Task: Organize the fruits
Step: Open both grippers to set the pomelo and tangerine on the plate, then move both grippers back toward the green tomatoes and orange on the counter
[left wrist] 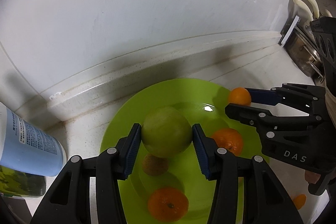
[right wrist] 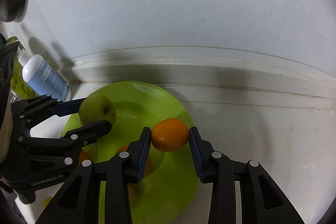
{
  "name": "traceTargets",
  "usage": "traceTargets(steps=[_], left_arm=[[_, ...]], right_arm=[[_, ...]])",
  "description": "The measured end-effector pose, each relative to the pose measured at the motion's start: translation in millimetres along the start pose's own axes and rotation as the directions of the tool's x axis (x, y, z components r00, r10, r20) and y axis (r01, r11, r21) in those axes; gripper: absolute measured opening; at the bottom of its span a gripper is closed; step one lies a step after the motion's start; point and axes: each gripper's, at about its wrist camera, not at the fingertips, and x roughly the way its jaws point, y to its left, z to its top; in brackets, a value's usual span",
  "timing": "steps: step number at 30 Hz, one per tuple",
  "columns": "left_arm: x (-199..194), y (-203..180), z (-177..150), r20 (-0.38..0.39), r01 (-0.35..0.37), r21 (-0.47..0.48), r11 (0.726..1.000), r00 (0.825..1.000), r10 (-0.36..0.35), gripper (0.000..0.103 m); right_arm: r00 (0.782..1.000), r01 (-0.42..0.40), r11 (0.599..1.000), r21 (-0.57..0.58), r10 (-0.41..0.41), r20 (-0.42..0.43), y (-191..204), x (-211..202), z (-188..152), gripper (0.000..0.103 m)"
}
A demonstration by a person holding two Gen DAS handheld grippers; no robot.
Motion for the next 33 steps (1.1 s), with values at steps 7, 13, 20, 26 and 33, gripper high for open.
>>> traceTargets(steps=[7,13,20,26,33], left_arm=[[9.1,-3.0,1.3,-0.019,0.009,-0.012,1.0,1.0,-0.01,0.049],[-6.4,-3.7,5.4,0.039,-0.009,-0.006,1.0,0.999,0.009,0.053],[-34.9,-4.4,-0.4,0.093,-0.074,-0.011,0.997,0.993,0.074,0.057],[-64.4,-10.5,-15.2,0.131,-0.095,-0.011,0.995,0.987,0.096,0.059],[-105.1,-18.4,-35.3,0.201,-0.099,-0.008,0.995,0.975,0.098,0.062]], right_arm=[[1.0,-0.003,1.0,-0.006,0.003,-0.008,1.6,4.3,0.0,0.038],[1.0,-0.003,1.0,-0.008,0.003,-0.008,1.9,5.1,0.3,0.038],[0.999,0.022,0.999,-0.032,-0.021,0.038,10.2,-14.6,-1.8,0.045],[0.997,0.027,0.999,-0.037,-0.024,0.071,17.7,-39.2,-12.4,0.045],[0.989,0.028,0.999,-0.043,-0.021,0.145,31.3,-83.1,-32.1,0.045]])
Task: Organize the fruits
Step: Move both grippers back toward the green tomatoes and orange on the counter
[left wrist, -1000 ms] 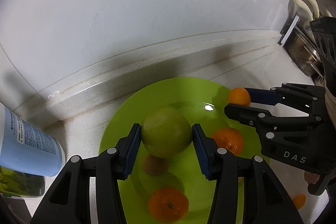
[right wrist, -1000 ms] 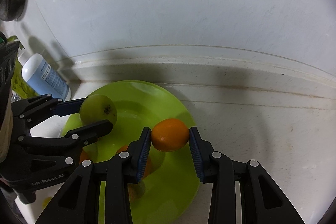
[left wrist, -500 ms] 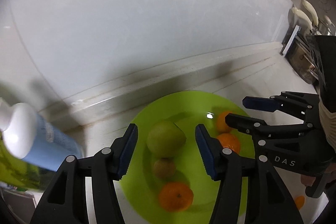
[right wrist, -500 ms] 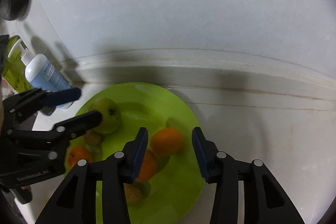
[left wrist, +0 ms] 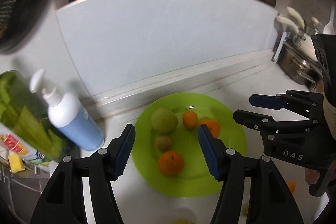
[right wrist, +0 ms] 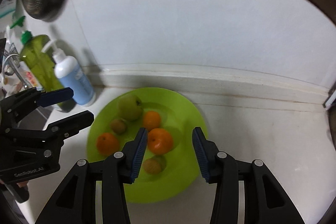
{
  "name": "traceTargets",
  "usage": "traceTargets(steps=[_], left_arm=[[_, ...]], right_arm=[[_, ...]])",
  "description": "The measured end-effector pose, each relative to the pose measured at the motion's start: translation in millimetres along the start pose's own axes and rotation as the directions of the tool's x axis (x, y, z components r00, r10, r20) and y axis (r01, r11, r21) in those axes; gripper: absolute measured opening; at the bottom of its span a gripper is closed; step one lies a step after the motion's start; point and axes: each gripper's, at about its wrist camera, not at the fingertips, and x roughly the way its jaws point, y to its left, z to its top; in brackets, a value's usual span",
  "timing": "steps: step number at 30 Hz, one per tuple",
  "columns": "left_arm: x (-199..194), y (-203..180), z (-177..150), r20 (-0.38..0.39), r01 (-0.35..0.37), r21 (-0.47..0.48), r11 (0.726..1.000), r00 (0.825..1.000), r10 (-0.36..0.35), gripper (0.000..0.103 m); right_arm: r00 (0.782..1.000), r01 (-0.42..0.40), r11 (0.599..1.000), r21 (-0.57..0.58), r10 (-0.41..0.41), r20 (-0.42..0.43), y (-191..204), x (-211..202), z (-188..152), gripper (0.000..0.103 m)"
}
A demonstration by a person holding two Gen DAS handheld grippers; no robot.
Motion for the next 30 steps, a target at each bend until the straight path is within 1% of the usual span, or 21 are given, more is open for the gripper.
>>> traceTargets(steps=[4,9,12,17,20,23,24,26,30], left_arm=[[-27.0,-4.0,-8.0,0.048,-0.007,0.004,1.0,0.999,0.007,0.065],[-59.7,-12.7,-21.1,0.087,0.01,-0.012,1.0,0.996,-0.009,0.066],[-79.2,-19.3,-30.6,0.114,0.005,-0.018,1.0,0.993,-0.003,0.067],[-106.8,-33.0,-49.5,0.14,0.008,-0.012,1.0,0.99,-0.006,0.068],[-120.7,-41.3,-58.3,0.15,0.027,-0.009,1.0,0.988,-0.026,0.069],[-132.3,-50.2,-68.1,0.173,0.022,0.003,1.0,0.985,-0.022,0.073],[-134.4,-52.6,-70.4,0.177,0.019,0.009,1.0,0.984,-0.02,0.074],[-137.5,-57.5,-76.0,0.183,0.017,0.019,1.0,0.983,-0.021,0.074],[-136.7,-65.5,-87.2,0.175,0.05,0.032,0.998,0.983,-0.055,0.074]], right_arm=[[0.999,0.01,1.0,-0.016,-0.009,0.039,11.0,-25.0,-5.7,0.045],[0.996,0.014,1.0,-0.013,-0.013,0.091,19.2,-59.0,-18.3,0.045],[0.992,0.029,1.0,-0.004,-0.028,0.12,22.9,-80.5,-28.6,0.052],[0.986,0.05,0.999,0.009,-0.051,0.16,25.5,-113.3,-52.3,0.052],[0.983,0.061,0.998,0.024,-0.065,0.173,26.2,-128.7,-66.7,0.052],[0.979,0.082,0.995,0.054,-0.091,0.183,26.0,-140.5,-81.4,0.052],[0.977,0.091,0.994,0.064,-0.101,0.186,25.1,-144.9,-86.9,0.056],[0.973,0.113,0.99,0.082,-0.127,0.192,23.6,-152.0,-96.4,0.06],[0.97,0.136,0.983,0.121,-0.157,0.184,19.2,-160.1,-115.7,0.06]])
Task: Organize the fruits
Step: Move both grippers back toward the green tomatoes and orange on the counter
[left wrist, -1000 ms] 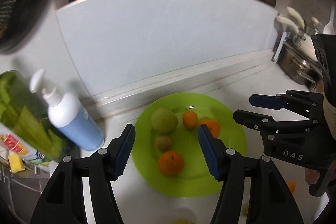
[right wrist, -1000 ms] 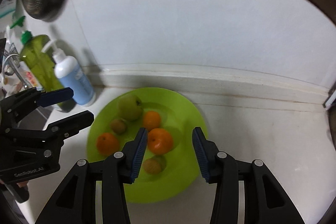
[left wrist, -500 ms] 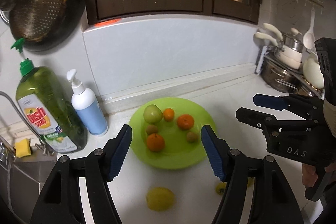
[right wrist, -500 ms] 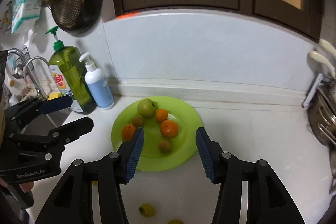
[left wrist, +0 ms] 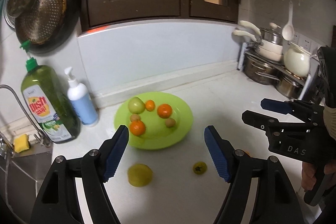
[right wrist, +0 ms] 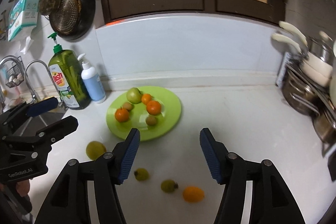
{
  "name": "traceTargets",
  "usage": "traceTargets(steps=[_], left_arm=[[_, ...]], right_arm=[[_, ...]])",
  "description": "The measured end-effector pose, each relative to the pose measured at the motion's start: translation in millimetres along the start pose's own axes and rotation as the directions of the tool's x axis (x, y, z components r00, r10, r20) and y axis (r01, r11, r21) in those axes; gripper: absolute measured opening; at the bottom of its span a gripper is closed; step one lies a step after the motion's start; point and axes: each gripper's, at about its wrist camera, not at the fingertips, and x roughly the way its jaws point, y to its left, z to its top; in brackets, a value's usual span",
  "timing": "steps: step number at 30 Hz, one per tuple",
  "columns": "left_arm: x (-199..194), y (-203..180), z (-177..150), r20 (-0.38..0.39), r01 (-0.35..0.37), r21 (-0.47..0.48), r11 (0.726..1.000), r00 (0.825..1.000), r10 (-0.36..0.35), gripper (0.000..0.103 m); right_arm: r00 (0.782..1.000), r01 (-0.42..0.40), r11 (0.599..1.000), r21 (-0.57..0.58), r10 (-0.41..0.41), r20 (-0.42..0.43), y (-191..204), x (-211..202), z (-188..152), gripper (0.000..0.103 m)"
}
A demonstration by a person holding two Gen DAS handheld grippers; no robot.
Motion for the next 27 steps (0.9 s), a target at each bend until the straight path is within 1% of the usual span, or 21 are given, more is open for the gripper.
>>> traceTargets(steps=[2,9,13,17,21,27], left_arm=[[2.2,-4.3,-6.7,-0.01,0.019,0.007,1.0,1.0,-0.018,0.074],[10.7,-18.9,-34.3,-0.023,0.044,0.055,0.998,0.999,-0.042,0.074],[14.0,-24.9,-51.4,-0.026,0.057,0.073,0.996,0.998,-0.056,0.074],[21.0,-28.2,-67.2,-0.039,0.053,0.093,0.994,0.998,-0.049,0.074],[32.3,-31.8,-78.5,-0.08,0.078,0.098,0.992,0.994,-0.07,0.074],[56.2,-40.0,-86.5,-0.134,0.103,0.137,0.985,0.987,-0.085,0.073]], right_arm=[[1.0,0.014,1.0,0.013,-0.014,0.001,-2.2,-5.4,-10.5,0.06],[0.997,0.079,0.997,0.023,-0.079,-0.012,-7.7,-13.4,-44.4,0.06],[0.996,0.09,0.996,0.02,-0.09,-0.024,-8.7,-12.9,-60.0,0.06],[0.994,0.096,0.995,0.015,-0.095,-0.045,-8.2,-9.4,-75.5,0.06],[0.993,0.085,0.996,0.031,-0.082,-0.083,-10.4,0.3,-86.5,0.06],[0.986,0.092,0.995,0.041,-0.086,-0.142,-19.0,19.5,-99.8,0.06]])
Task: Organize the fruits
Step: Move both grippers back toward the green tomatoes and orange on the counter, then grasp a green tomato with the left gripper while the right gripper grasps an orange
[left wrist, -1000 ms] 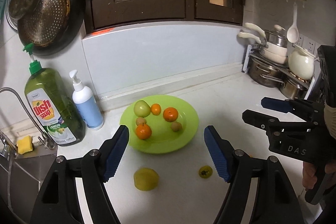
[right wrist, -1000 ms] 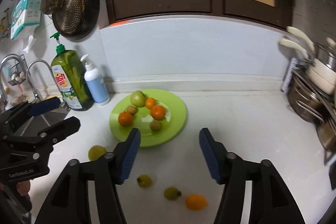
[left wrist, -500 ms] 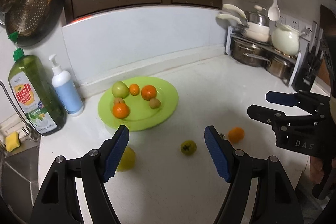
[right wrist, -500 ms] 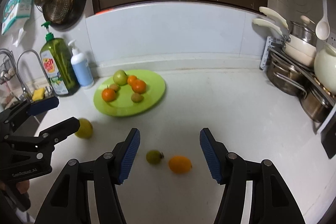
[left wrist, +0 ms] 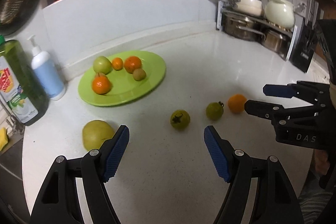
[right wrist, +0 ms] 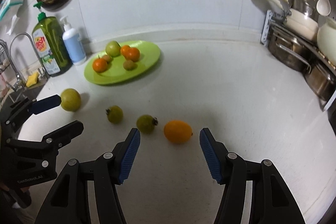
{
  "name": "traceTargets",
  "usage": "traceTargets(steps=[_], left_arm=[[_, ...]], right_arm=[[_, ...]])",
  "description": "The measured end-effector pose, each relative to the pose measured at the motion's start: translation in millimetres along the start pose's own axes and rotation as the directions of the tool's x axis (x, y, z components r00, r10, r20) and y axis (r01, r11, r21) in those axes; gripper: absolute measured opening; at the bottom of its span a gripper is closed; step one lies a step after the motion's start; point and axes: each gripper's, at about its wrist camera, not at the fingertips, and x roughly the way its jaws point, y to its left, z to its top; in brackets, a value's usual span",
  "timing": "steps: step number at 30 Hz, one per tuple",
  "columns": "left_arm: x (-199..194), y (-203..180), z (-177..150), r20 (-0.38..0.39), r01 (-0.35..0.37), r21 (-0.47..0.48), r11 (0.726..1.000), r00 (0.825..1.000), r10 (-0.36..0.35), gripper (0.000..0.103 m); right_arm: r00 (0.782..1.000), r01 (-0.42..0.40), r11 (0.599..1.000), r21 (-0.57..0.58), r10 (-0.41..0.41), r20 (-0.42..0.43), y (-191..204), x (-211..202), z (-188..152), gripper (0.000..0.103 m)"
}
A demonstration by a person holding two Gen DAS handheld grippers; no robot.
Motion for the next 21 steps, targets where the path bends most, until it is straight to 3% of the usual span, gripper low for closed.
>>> traceTargets(steps=[15,21], left_arm=[[60.1,-4.9,13.3,-0.1,0.098,-0.007,0.995,0.99,-0.098,0.052],[70.7,-7.4,16.4,-0.119,0.115,-0.019,0.993,0.986,-0.117,0.037]], right_arm=[[0.997,-0.024,1.0,0.02,0.026,-0.078,-14.1,37.9,1.5,0.05],[0.995,-0.034,0.999,0.027,0.036,-0.097,-16.2,46.3,2.7,0.044]])
